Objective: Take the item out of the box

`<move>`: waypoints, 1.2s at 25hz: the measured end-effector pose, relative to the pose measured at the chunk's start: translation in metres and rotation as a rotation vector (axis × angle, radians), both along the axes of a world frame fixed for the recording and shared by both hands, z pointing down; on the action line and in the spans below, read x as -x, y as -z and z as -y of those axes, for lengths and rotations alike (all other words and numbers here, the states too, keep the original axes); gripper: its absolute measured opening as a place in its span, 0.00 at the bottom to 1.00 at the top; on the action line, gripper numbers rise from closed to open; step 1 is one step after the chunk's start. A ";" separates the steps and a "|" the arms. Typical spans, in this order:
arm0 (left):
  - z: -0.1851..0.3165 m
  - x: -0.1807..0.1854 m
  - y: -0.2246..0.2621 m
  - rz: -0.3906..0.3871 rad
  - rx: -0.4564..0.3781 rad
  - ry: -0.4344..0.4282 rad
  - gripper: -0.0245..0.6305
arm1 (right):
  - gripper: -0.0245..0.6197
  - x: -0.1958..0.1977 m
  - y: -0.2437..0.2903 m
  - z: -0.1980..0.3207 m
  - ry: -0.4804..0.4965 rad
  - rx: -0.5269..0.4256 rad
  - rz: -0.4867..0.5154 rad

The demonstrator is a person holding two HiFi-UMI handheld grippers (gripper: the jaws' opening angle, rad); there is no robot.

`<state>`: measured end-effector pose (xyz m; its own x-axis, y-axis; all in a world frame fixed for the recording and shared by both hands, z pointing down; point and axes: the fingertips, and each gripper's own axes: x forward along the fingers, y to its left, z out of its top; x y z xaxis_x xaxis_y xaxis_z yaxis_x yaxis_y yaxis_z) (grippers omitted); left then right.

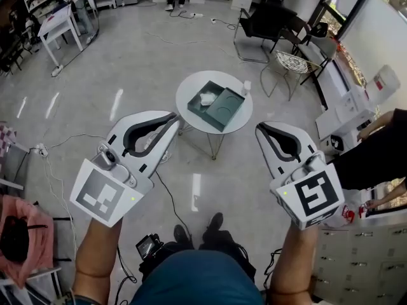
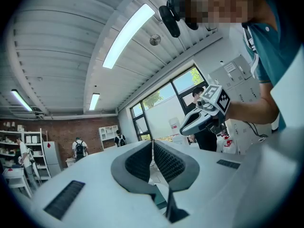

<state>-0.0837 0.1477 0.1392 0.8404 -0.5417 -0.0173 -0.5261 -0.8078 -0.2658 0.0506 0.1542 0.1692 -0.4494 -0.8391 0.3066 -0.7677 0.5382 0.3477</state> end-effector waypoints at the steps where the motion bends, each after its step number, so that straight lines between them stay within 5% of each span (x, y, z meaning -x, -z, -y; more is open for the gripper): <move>1: 0.002 -0.003 -0.001 0.006 0.003 0.001 0.08 | 0.10 -0.002 0.000 0.003 0.002 0.001 0.003; 23: 0.075 -0.069 -0.014 0.106 0.023 0.198 0.08 | 0.10 -0.062 -0.021 0.101 0.201 0.005 0.074; 30: 0.085 -0.074 -0.019 0.107 0.022 0.195 0.08 | 0.10 -0.068 -0.028 0.107 0.197 0.006 0.080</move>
